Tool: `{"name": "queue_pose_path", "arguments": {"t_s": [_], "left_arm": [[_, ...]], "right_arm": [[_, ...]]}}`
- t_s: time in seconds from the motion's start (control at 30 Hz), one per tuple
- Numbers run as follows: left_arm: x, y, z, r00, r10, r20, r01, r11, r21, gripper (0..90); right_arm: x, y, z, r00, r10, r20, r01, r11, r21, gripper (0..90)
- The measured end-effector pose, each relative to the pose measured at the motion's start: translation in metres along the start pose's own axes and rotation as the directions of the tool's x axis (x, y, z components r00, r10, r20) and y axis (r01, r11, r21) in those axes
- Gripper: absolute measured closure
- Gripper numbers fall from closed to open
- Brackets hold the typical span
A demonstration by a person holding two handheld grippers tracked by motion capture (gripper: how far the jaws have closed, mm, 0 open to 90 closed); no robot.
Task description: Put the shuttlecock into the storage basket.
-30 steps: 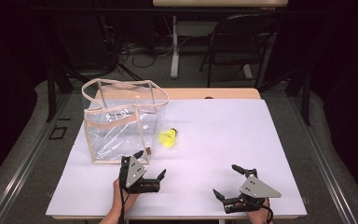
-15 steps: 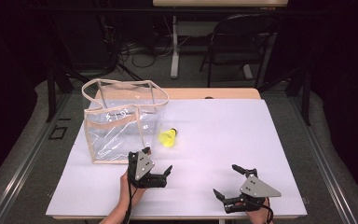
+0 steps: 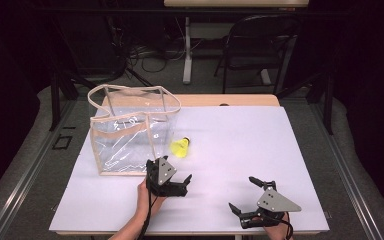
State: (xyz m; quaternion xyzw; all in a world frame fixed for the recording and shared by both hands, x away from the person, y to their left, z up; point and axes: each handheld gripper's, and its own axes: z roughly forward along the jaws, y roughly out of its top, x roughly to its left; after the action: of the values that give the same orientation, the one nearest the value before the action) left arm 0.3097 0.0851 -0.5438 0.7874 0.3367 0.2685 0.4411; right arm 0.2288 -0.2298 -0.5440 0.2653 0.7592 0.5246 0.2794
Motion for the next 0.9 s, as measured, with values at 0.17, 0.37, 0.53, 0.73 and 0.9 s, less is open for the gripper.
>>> {"name": "queue_pose_path", "arguments": {"t_s": [0.17, 0.37, 0.53, 0.73, 0.9], "left_arm": [[0.001, 0.003, 0.009, 0.9994, -0.032, -0.016, 0.033, 0.9993, 0.016, 9.1], [0.004, 0.007, 0.018, 0.9958, -0.087, -0.027, 0.088, 0.9957, 0.028, 17.2], [0.005, 0.013, 0.026, 0.9928, -0.109, -0.051, 0.111, 0.9929, 0.044, 25.4], [0.006, 0.018, 0.039, 0.9871, -0.137, -0.083, 0.144, 0.9855, 0.089, 37.8], [0.008, 0.021, 0.047, 0.9820, -0.156, -0.107, 0.166, 0.9813, 0.097, 46.3]], "right_arm": [[0.000, 0.000, 0.001, 1.0000, -0.003, 0.000, 0.003, 1.000, 0.002, 0.0], [0.001, 0.000, 0.001, 1.0000, -0.002, 0.000, 0.002, 1.000, 0.006, 0.0], [0.001, 0.000, 0.002, 1.0000, -0.004, 0.000, 0.004, 1.000, 0.013, 0.0], [0.001, 0.000, 0.002, 1.0000, -0.006, 0.000, 0.006, 1.000, 0.016, 0.0], [0.001, 0.000, 0.002, 1.0000, -0.007, -0.003, 0.007, 1.000, 0.020, 0.0]]}}
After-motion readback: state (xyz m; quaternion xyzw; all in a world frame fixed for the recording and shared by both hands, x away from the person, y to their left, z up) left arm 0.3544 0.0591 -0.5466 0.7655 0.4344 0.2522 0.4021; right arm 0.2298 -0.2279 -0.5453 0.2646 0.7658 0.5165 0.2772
